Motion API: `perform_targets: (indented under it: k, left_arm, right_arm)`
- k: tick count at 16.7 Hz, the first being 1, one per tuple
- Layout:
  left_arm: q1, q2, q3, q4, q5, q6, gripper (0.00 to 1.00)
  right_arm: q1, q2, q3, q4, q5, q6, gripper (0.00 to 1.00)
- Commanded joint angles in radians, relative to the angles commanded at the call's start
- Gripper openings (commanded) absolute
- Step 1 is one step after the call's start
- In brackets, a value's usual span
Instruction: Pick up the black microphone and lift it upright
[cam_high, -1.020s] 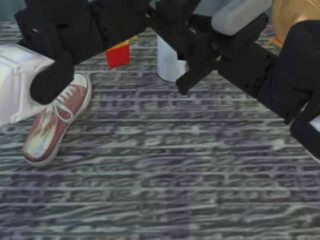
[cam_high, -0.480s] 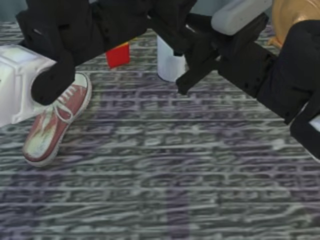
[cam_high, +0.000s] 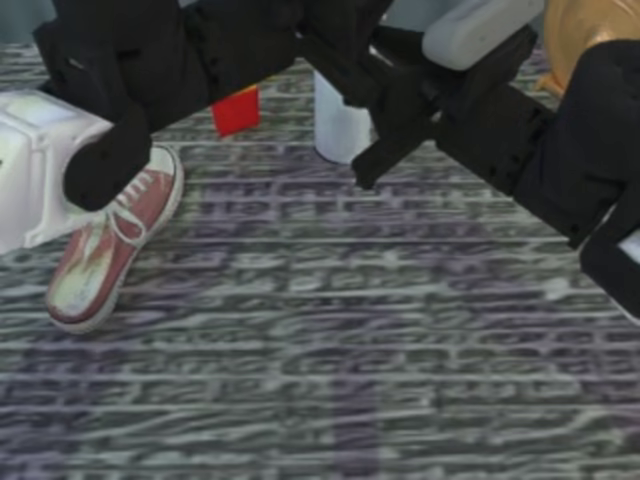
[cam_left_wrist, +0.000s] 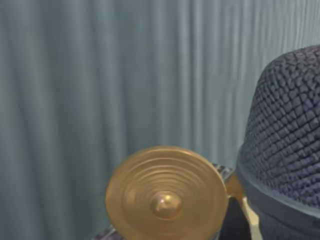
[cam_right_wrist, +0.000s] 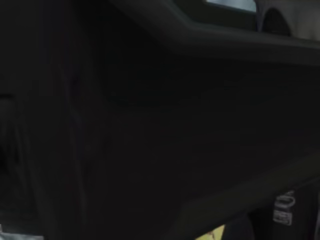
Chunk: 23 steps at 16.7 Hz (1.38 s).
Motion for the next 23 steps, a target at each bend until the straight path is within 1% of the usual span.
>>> perform_targets:
  k: [9, 10, 17, 18, 19, 21, 23]
  left_arm:
    - [0.0, 0.0, 0.0, 0.0, 0.0, 0.0, 0.0]
    - [0.0, 0.0, 0.0, 0.0, 0.0, 0.0, 0.0]
    - [0.0, 0.0, 0.0, 0.0, 0.0, 0.0, 0.0]
    - [0.0, -0.007, 0.009, -0.002, -0.009, 0.006, 0.0]
    - [0.002, -0.008, 0.007, -0.002, -0.007, 0.006, 0.0]
    - [0.023, -0.018, -0.005, -0.005, 0.015, 0.005, 0.0]
    - [0.065, -0.038, -0.025, -0.008, 0.047, 0.006, 0.0]
  right_arm:
    - [0.0, 0.0, 0.0, 0.0, 0.0, 0.0, 0.98]
    - [0.0, 0.0, 0.0, 0.0, 0.0, 0.0, 1.0]
    - [0.0, 0.0, 0.0, 0.0, 0.0, 0.0, 1.0]
    - [-0.006, 0.009, -0.008, -0.001, 0.007, -0.006, 1.0]
    - [-0.006, 0.006, -0.012, -0.001, 0.007, -0.006, 1.0]
    - [-0.012, -0.032, -0.047, -0.009, 0.0, -0.006, 1.0]
    - [-0.022, -0.106, -0.107, -0.02, -0.01, -0.006, 1.0]
